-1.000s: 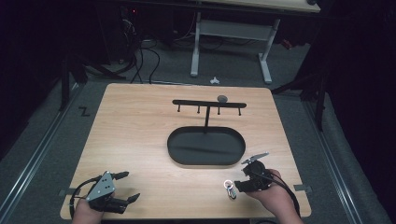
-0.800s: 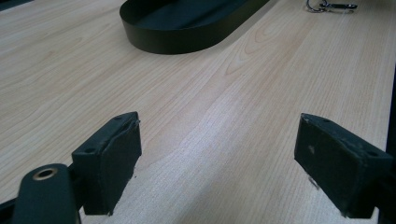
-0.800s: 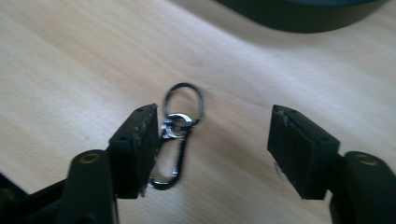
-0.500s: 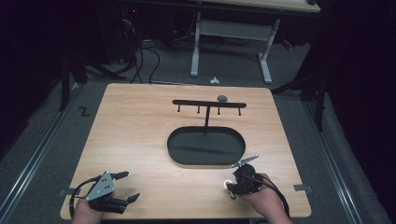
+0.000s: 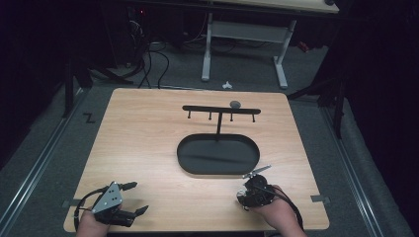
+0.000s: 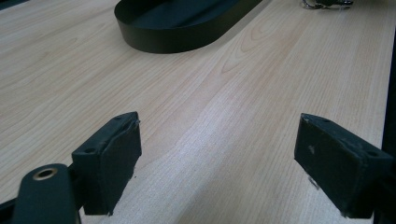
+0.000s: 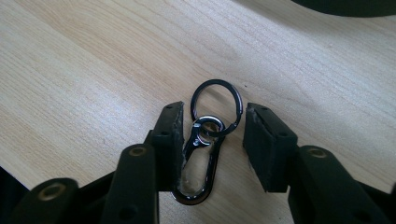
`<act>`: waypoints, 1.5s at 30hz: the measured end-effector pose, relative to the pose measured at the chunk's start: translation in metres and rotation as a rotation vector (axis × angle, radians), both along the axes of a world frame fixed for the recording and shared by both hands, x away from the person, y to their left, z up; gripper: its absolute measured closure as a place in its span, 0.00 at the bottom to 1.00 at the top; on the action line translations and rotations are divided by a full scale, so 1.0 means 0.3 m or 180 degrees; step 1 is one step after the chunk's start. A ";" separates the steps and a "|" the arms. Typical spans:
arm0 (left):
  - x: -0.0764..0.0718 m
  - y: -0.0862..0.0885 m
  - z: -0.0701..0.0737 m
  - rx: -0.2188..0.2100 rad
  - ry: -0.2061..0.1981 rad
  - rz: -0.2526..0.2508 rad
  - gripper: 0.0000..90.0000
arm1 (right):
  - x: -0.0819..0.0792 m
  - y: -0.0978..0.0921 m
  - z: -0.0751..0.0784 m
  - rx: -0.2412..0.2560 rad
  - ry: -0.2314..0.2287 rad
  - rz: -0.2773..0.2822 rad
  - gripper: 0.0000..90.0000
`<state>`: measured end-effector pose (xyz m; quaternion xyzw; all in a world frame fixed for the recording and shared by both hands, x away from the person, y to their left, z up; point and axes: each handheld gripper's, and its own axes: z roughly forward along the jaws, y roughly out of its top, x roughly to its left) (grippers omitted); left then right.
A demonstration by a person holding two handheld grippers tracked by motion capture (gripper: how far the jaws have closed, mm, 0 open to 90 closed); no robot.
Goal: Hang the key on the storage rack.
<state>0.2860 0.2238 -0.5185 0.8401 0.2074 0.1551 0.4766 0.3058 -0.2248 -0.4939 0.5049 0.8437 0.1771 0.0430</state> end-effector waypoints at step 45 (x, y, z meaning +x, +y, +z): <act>0.006 -0.005 0.002 0.0019 -0.0014 -0.0022 0.17 | -0.042 0.044 0.001 -0.0342 -0.0088 0.0304 0.68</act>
